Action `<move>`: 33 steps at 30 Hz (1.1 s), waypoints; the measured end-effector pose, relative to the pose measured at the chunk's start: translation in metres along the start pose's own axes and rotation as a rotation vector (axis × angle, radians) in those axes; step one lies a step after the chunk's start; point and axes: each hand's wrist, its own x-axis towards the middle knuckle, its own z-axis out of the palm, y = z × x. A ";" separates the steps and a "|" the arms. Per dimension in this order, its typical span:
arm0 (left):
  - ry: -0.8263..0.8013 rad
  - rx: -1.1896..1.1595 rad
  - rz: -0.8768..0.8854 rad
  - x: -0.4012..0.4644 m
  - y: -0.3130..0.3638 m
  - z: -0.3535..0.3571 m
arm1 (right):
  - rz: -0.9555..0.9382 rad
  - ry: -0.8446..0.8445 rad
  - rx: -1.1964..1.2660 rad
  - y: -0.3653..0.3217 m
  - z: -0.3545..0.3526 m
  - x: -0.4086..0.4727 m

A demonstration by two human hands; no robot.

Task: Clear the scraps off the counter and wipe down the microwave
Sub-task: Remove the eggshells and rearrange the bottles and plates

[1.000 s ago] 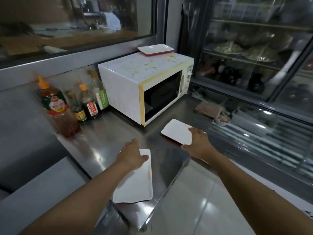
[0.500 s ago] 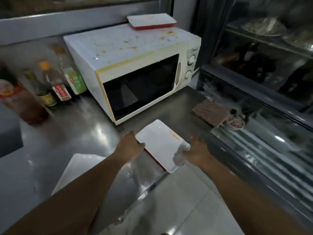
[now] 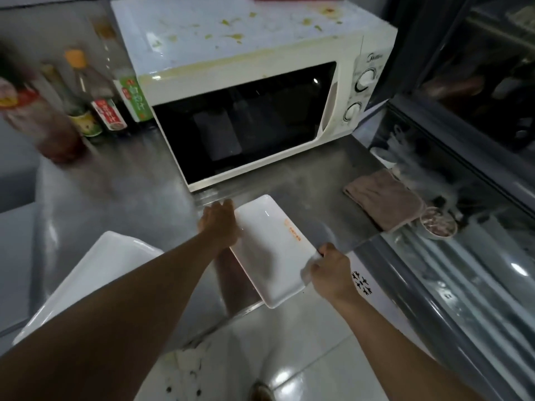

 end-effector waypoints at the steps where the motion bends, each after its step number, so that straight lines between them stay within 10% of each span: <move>1: -0.008 0.018 -0.017 0.000 -0.002 0.000 | 0.005 0.009 0.019 -0.001 0.001 0.001; 16: 0.110 -0.212 -0.202 -0.081 -0.133 -0.065 | -0.201 0.114 -0.137 -0.103 0.026 -0.012; 33: 0.348 -0.464 -0.659 -0.188 -0.231 -0.062 | -0.539 -0.235 -0.242 -0.249 0.140 -0.008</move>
